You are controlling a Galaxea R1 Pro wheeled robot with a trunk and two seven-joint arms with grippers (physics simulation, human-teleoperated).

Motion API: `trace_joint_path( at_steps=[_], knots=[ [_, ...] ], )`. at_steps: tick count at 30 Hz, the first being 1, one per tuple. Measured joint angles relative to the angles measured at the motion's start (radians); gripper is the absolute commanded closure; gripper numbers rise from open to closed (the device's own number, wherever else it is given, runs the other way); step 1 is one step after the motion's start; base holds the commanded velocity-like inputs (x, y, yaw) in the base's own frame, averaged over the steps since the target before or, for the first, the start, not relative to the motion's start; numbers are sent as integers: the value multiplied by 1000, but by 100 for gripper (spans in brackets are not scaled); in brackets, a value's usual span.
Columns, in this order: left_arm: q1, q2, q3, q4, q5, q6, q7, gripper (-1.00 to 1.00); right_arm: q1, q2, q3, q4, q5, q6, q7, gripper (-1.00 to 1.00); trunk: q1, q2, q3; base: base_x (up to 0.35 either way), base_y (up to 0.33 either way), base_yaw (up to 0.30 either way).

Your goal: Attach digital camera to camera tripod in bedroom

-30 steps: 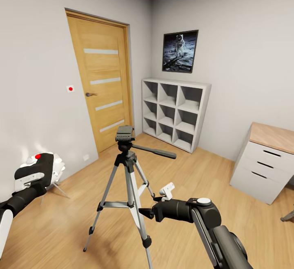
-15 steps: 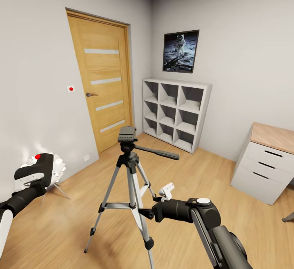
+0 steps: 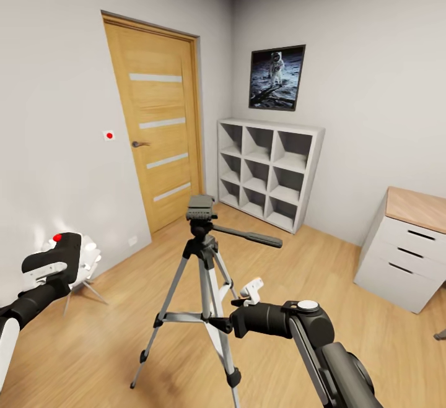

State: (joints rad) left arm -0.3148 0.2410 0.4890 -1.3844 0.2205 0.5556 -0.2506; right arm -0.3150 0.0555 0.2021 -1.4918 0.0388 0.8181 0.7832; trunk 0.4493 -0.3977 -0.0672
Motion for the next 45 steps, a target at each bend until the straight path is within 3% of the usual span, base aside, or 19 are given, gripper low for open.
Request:
trace_joint_path(
  at_steps=[37, 45],
  knots=[
    [0, 0, -2, 0, 1, 4, -6, 100, 1, -2, 1, 0, 0, -1, -3, -100, 0, 0, 0, 30, 2, 0],
    [0, 10, -12, -69, -1, 77, -13, 100, 1, 0, 0, 7, 2, -5, -6, -100, 0, 0, 0, 0, 0, 0]
  ],
)
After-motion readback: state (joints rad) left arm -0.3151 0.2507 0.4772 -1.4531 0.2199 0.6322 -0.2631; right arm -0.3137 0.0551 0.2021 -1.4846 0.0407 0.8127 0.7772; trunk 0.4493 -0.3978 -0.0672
